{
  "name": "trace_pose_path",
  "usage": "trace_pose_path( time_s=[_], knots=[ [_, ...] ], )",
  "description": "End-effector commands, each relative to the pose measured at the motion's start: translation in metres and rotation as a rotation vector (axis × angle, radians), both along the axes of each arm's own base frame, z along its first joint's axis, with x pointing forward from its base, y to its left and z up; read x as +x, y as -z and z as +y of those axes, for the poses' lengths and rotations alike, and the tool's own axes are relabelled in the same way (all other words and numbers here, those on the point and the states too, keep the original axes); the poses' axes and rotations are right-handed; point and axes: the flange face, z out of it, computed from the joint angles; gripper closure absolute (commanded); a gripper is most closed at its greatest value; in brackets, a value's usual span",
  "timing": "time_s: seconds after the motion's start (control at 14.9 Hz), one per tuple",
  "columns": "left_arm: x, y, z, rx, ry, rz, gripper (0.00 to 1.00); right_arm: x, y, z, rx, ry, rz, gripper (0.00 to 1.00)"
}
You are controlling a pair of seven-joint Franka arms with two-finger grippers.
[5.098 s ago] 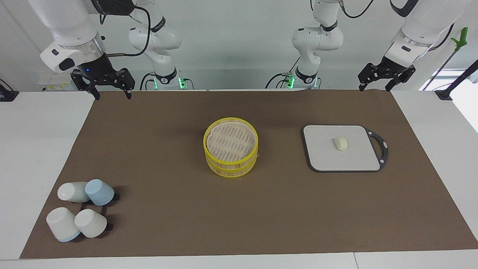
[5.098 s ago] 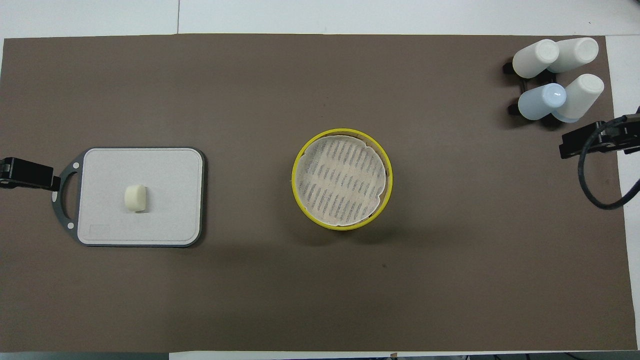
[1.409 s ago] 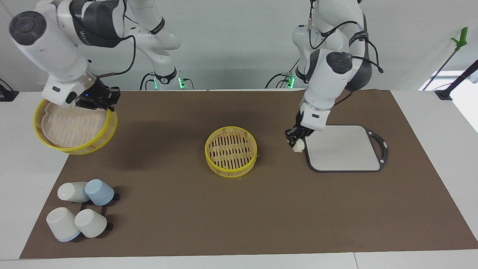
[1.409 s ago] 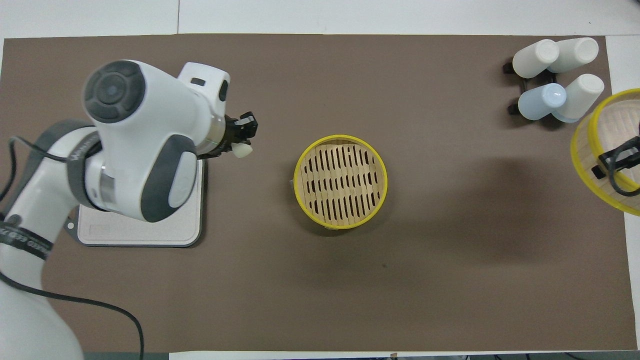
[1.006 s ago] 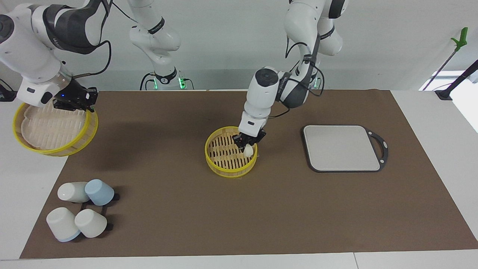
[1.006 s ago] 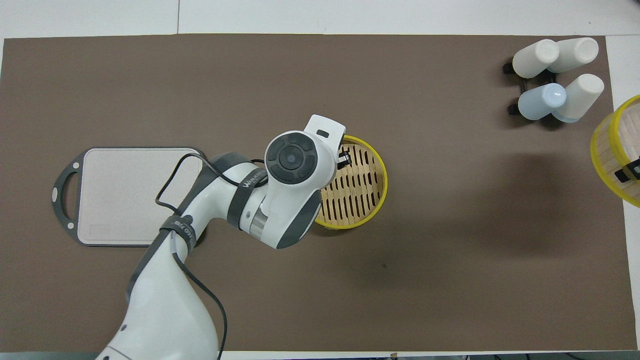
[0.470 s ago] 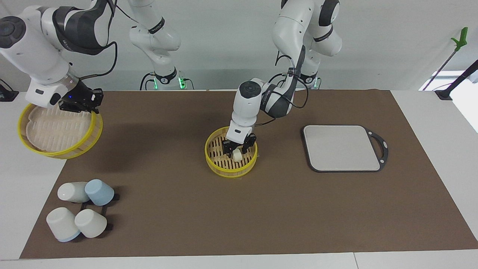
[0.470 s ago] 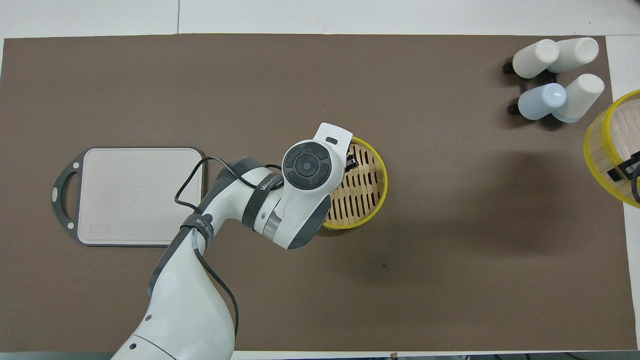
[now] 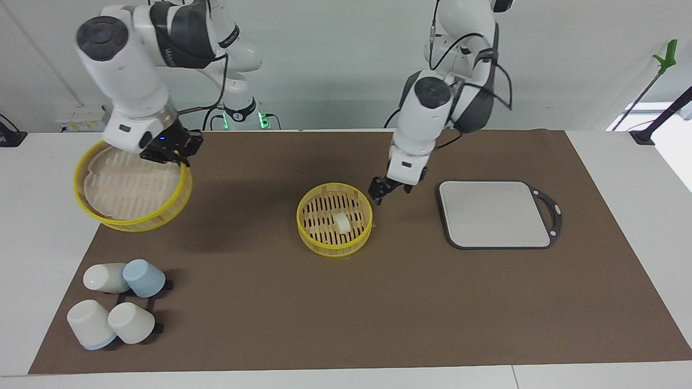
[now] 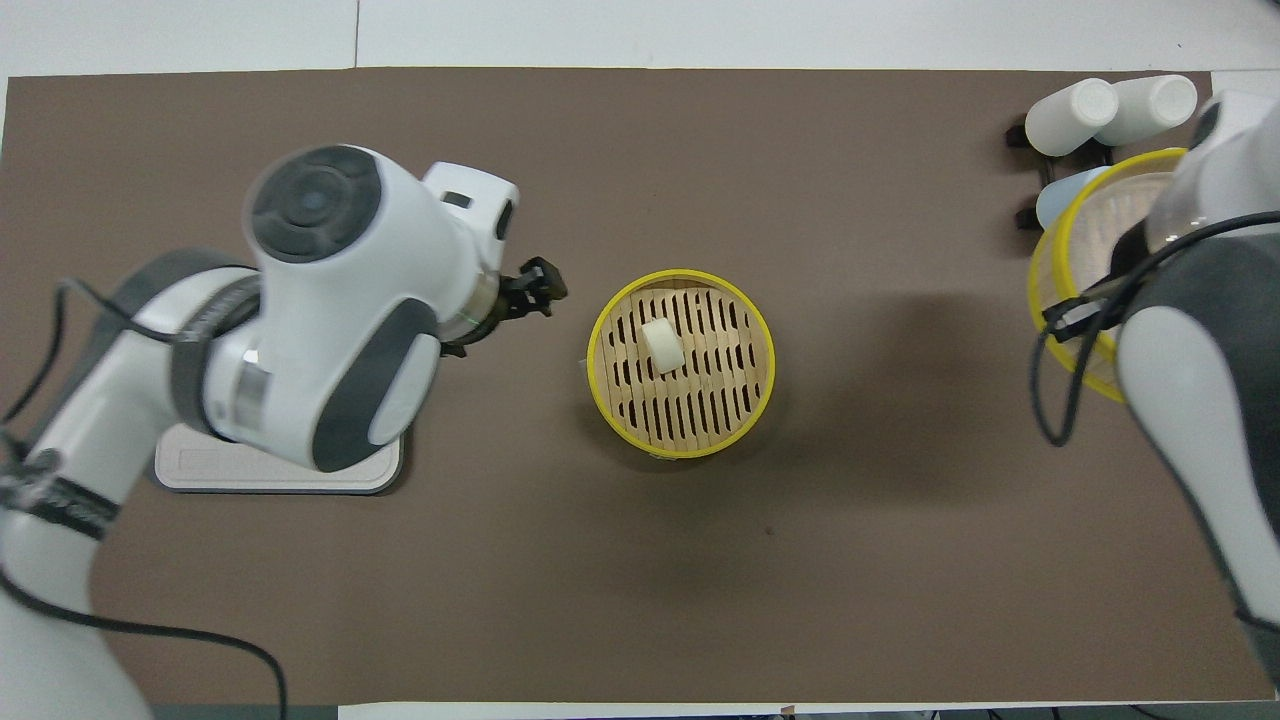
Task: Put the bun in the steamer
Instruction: 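Withdraw the left gripper while the right gripper brings the lid over the steamer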
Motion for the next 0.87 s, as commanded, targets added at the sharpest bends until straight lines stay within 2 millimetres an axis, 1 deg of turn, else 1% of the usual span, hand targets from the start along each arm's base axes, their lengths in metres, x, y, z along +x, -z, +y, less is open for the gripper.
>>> trace_pose_path(
  time_s=[0.0, 0.13, 0.2, 0.27, 0.34, 0.4, 0.47, 0.54, 0.6, 0.67, 0.8],
  knots=[
    [-0.003, -0.038, 0.105, -0.003, 0.107, 0.04, 0.0, -0.016, 0.005, 0.111, 0.056, 0.129, -0.081, 1.0],
    [-0.004, -0.061, 0.173, -0.01, 0.147, 0.031, 0.0, -0.013, 0.033, 0.182, 0.133, 0.219, -0.127, 1.0],
    [-0.006, -0.069, 0.204, 0.018, 0.204, 0.026, 0.0, -0.018, 0.052, 0.225, 0.157, 0.202, -0.151, 1.0],
    [-0.009, -0.074, 0.227, 0.04, 0.263, 0.025, 0.0, -0.017, 0.068, 0.248, 0.177, 0.221, -0.171, 1.0],
    [-0.011, -0.082, 0.246, 0.05, 0.29, 0.02, 0.0, -0.012, 0.087, 0.263, 0.198, 0.243, -0.194, 1.0],
    [-0.012, -0.086, 0.26, 0.063, 0.312, 0.026, 0.0, -0.012, 0.1, 0.272, 0.204, 0.24, -0.201, 1.0],
    [-0.013, -0.086, 0.264, 0.078, 0.339, 0.033, 0.0, -0.015, 0.107, 0.276, 0.205, 0.24, -0.2, 1.0],
    [-0.015, -0.087, 0.267, 0.103, 0.357, 0.04, 0.0, -0.023, 0.111, 0.289, 0.206, 0.246, -0.195, 1.0],
    [-0.018, -0.091, 0.271, 0.113, 0.368, 0.043, 0.0, -0.036, 0.12, 0.308, 0.203, 0.269, -0.186, 1.0],
    [-0.02, -0.094, 0.271, 0.113, 0.381, 0.043, 0.0, -0.042, 0.134, 0.322, 0.208, 0.29, -0.186, 1.0],
    [-0.023, -0.095, 0.272, 0.11, 0.384, 0.055, 0.0, -0.042, 0.151, 0.331, 0.204, 0.293, -0.185, 1.0]
  ],
)
